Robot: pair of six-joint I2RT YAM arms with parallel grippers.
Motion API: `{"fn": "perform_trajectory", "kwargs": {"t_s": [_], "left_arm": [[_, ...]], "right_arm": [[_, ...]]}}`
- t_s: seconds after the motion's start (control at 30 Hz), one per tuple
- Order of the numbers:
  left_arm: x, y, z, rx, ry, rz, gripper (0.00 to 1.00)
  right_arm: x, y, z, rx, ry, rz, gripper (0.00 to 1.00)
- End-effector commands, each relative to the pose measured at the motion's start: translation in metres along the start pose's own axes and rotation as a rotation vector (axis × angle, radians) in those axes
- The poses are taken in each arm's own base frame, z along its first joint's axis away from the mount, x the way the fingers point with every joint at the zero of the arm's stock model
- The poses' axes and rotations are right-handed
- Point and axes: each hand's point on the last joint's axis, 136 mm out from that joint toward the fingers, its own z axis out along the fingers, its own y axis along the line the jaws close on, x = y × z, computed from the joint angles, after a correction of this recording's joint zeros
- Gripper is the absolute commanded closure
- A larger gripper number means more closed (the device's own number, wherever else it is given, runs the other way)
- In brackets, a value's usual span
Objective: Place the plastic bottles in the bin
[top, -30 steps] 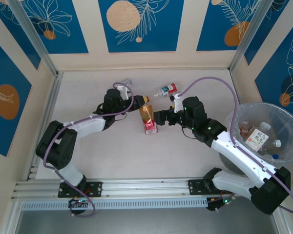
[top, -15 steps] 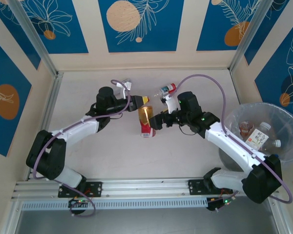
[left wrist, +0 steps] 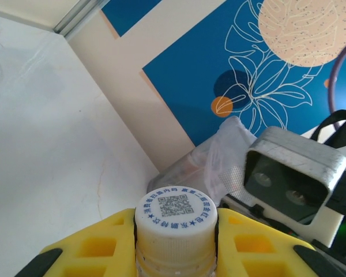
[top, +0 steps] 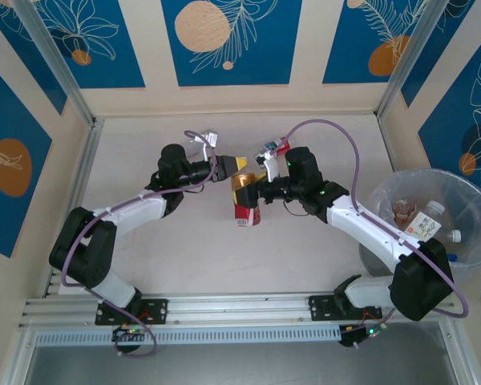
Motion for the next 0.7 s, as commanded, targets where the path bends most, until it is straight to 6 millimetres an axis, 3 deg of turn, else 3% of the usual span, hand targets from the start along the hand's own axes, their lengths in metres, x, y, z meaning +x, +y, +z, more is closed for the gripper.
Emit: {"fn": "perform_trajectory", "kwargs": {"t_s": [0.0, 0.1, 0.37, 0.67], "left_arm": [[-0.002, -0.014, 0.003, 0.059, 0.002, 0.035, 1.0], [-0.001, -0.015, 0.004, 0.061, 0.007, 0.034, 1.0], [-0.003, -0.014, 0.006, 0.059, 0.0, 0.032, 1.0], [-0.005, -0.008, 0.008, 0.015, 0.004, 0.021, 1.0]], "right_arm": [[-0.004, 0.011, 0.007, -0.083, -0.019, -0.001, 0.0], [-0.003, 0.011, 0.011, -0.099, -0.025, 0.002, 0.13], [0.006, 0.011, 0.019, -0.136, 0.011, -0.001, 0.32], [0.007, 0.011, 0.015, -0.123, 0.025, -0.007, 0.4]]}}
